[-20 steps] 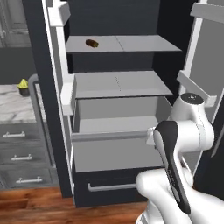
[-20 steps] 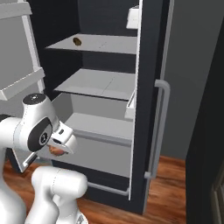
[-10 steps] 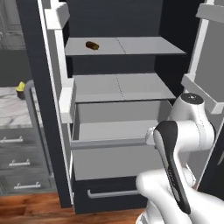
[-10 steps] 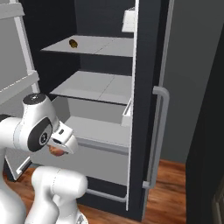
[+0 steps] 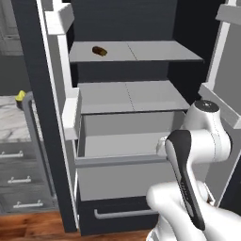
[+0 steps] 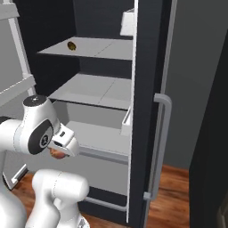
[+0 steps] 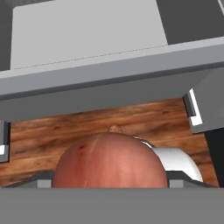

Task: Place the onion and lime inside the fridge drawer. Close the drawer after placing the vegetables.

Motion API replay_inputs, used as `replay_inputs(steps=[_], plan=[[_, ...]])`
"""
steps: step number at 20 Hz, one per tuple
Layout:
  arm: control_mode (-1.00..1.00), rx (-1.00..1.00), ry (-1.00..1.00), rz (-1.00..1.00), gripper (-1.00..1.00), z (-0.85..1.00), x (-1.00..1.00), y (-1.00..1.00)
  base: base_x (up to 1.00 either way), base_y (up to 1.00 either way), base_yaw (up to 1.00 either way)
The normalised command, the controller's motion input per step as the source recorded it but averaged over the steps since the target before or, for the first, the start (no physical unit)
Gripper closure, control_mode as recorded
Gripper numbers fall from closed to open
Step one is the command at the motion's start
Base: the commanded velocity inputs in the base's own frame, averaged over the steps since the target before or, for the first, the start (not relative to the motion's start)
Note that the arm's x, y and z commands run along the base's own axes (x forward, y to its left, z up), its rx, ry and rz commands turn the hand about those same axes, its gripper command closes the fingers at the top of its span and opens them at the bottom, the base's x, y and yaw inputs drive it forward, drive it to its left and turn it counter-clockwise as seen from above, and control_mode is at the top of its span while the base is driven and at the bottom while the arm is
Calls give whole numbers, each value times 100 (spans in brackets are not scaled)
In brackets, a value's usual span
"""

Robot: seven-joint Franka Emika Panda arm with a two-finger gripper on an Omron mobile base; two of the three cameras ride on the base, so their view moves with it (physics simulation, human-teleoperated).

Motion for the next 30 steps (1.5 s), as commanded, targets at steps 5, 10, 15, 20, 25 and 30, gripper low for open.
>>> replay_inputs(steps=[5, 10, 15, 20, 25, 30], plan=[[-100, 2, -3, 0, 100, 14, 0, -2, 14, 0, 0], [-100, 2, -2, -1, 100, 43, 39, 3, 0, 0, 0], [-100, 0, 3, -4, 100, 6, 94, 38, 0, 0, 0], [-100, 0, 9, -2, 100, -19, 85, 20, 0, 0, 0], [-100, 0, 7, 0, 100, -50, 67, 1, 0, 0, 0], [-100, 0, 3, 1, 100, -63, 55, 0, 0, 0, 0]])
